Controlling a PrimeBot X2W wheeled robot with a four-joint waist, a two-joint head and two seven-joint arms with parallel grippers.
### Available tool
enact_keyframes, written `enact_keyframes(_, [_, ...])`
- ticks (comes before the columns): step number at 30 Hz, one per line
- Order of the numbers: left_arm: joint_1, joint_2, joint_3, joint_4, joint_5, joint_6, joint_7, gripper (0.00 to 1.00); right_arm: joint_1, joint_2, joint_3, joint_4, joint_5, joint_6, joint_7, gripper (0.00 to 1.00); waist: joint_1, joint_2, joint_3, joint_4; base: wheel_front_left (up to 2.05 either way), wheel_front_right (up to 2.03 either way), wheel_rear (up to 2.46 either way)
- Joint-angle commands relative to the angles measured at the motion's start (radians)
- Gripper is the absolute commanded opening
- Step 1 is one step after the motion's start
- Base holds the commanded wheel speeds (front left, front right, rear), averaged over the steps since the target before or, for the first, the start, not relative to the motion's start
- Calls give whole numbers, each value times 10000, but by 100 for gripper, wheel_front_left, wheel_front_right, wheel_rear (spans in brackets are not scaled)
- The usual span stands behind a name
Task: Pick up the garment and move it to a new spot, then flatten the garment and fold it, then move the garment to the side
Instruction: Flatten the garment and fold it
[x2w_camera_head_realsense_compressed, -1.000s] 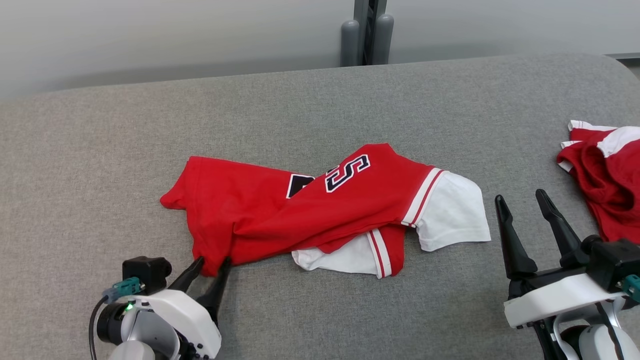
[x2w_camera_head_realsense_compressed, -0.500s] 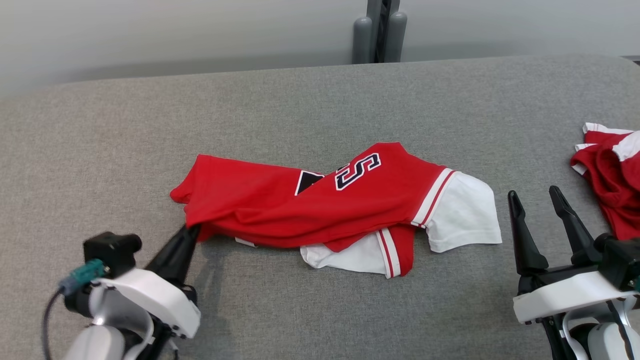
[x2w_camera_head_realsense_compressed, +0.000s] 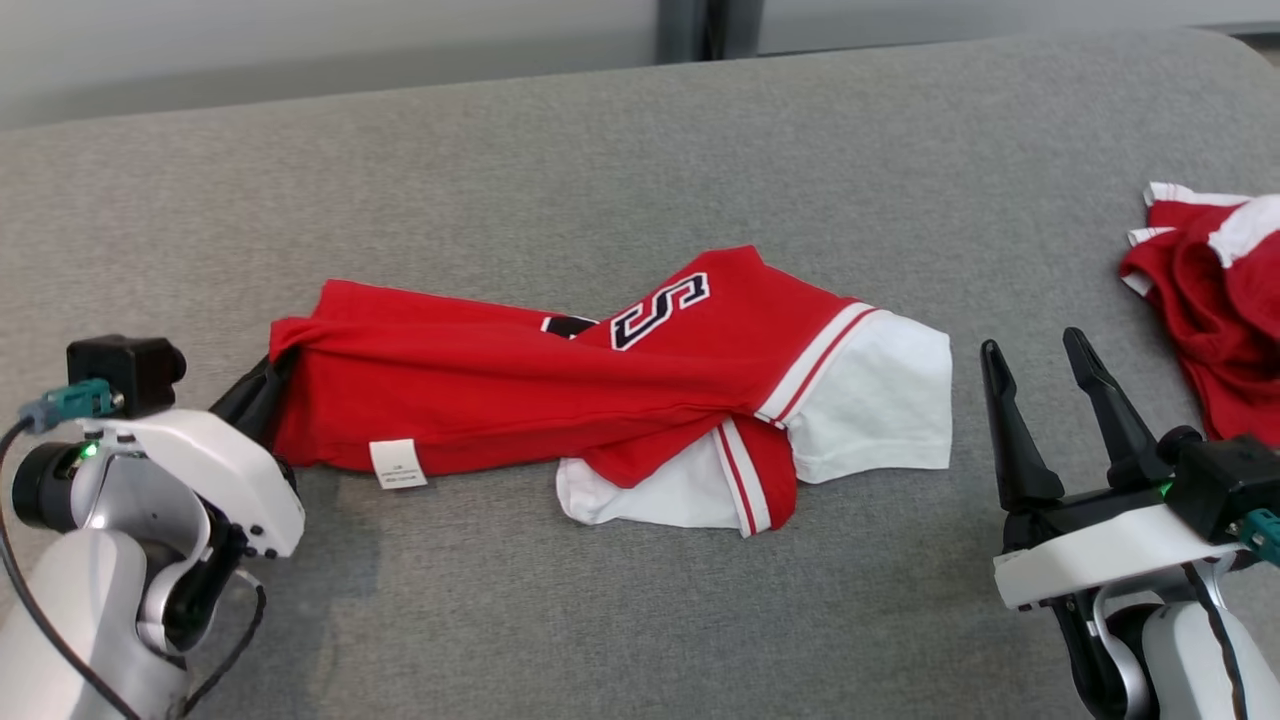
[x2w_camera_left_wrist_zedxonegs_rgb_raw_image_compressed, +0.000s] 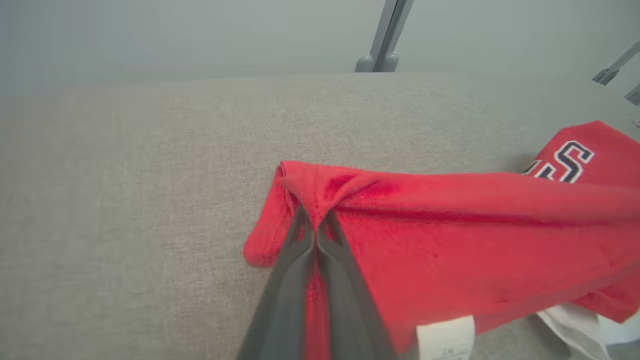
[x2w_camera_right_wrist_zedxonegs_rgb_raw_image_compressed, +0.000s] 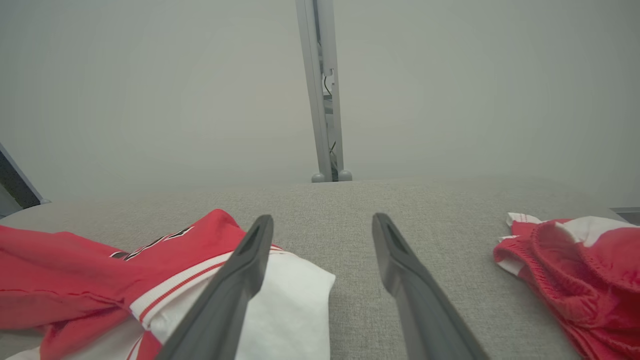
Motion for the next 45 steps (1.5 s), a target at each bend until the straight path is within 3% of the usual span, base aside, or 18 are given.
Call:
enact_keyframes(1, [-310,43,-8,311,-40,-84,59,0,-130,-19,25,37,102,2,-112,100,0,0,237,-253,0,0,0])
enact_keyframes(3, [-672,58,-73,883,-59,-161,16,0,-205,-14,30,142,108,2,-190,100,0,0,333,-368,0,0,0])
enact_keyframes(4, [-908,31,-110,1441,-99,-217,-24,18,-302,-8,71,237,133,2,-224,100,0,0,404,-465,0,0,0])
enact_keyframes(5, [-1037,47,-119,1684,-15,-211,-117,75,-310,-9,74,277,141,2,-268,100,0,0,417,-495,0,0,0])
enact_keyframes(6, [-1155,33,-103,1867,8,-198,-258,100,-307,-5,66,305,148,2,-300,100,0,0,434,-520,0,0,0])
enact_keyframes(14, [-1033,-393,539,2190,63,383,-2459,100,-134,-68,-228,509,123,2,-396,100,0,0,214,-345,0,0,0])
enact_keyframes(23, [15,-828,956,985,614,843,-4943,100,10,-142,-290,411,-4,2,-236,100,0,0,-235,171,0,0,0])
enact_keyframes(28, [750,-1022,1297,-292,1277,919,-5154,100,114,-229,-178,363,6,2,-135,100,0,0,-406,454,0,0,0])
enact_keyframes(33, [1580,-1150,1737,-1305,2070,614,-5160,100,243,-285,-115,334,-2,2,-39,100,0,0,-597,703,0,0,0])
enact_keyframes(38, [2110,-1113,1832,-1140,2545,302,-5161,100,360,-321,-60,354,6,2,64,100,0,0,-853,800,0,0,0])
enact_keyframes(45, [2538,-1174,1535,-888,2663,214,-5120,100,526,-298,-39,332,21,2,163,100,0,0,-1035,839,0,0,0])
